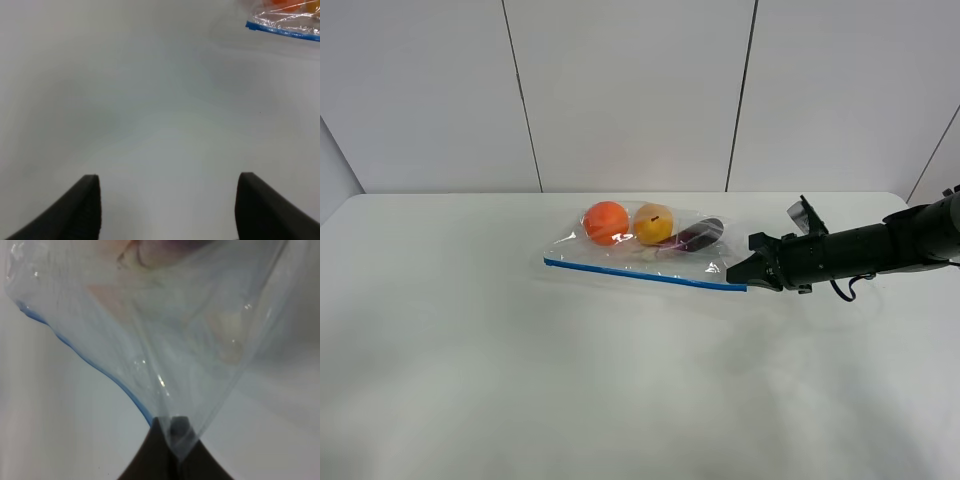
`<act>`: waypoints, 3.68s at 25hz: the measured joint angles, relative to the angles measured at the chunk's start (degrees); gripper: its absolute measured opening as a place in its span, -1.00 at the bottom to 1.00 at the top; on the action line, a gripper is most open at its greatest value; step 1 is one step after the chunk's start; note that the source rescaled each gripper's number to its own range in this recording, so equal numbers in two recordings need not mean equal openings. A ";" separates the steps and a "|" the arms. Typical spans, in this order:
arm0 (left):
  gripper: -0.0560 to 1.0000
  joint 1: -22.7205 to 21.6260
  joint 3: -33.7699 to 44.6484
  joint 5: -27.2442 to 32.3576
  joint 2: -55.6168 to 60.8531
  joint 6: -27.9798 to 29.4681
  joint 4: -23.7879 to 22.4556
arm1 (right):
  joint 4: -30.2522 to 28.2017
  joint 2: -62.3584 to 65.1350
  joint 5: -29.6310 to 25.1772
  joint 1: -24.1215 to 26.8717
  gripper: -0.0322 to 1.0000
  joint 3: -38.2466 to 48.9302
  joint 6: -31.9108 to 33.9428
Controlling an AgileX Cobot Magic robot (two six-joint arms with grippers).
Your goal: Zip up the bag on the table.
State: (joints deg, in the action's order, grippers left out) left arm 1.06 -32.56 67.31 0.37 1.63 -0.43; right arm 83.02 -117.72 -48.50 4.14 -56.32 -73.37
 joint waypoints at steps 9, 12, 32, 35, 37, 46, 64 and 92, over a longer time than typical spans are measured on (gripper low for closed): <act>0.99 0.00 0.00 -0.37 0.00 0.00 0.00 | -2.10 0.00 0.00 0.00 0.60 0.00 -0.19; 0.99 0.00 0.00 -0.37 0.00 0.00 0.00 | -2.36 0.00 0.00 0.00 0.91 0.00 -0.13; 0.99 0.00 0.00 -0.37 0.00 0.00 0.01 | -70.33 8.73 26.27 0.17 1.00 -9.55 34.22; 0.99 0.00 0.00 -0.37 0.00 0.00 0.01 | -82.33 9.55 27.66 1.11 1.00 -9.55 57.13; 0.99 0.00 0.00 -0.37 0.00 0.00 0.01 | -85.71 9.82 27.25 1.59 1.00 -9.55 65.11; 0.99 0.00 0.00 -0.37 0.00 0.00 0.01 | -86.23 12.18 23.32 1.67 1.00 -9.55 69.01; 0.99 0.00 0.00 -0.37 0.00 -0.16 0.01 | -82.60 43.45 8.37 1.67 0.93 -9.55 67.31; 0.99 0.00 0.00 -0.44 0.00 -0.16 0.05 | -77.92 99.44 -11.17 1.67 0.93 6.49 69.95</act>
State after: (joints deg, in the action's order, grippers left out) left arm 1.06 -32.56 66.87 0.37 1.47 -0.38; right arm 5.11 -18.28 -59.68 5.80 -49.83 -3.42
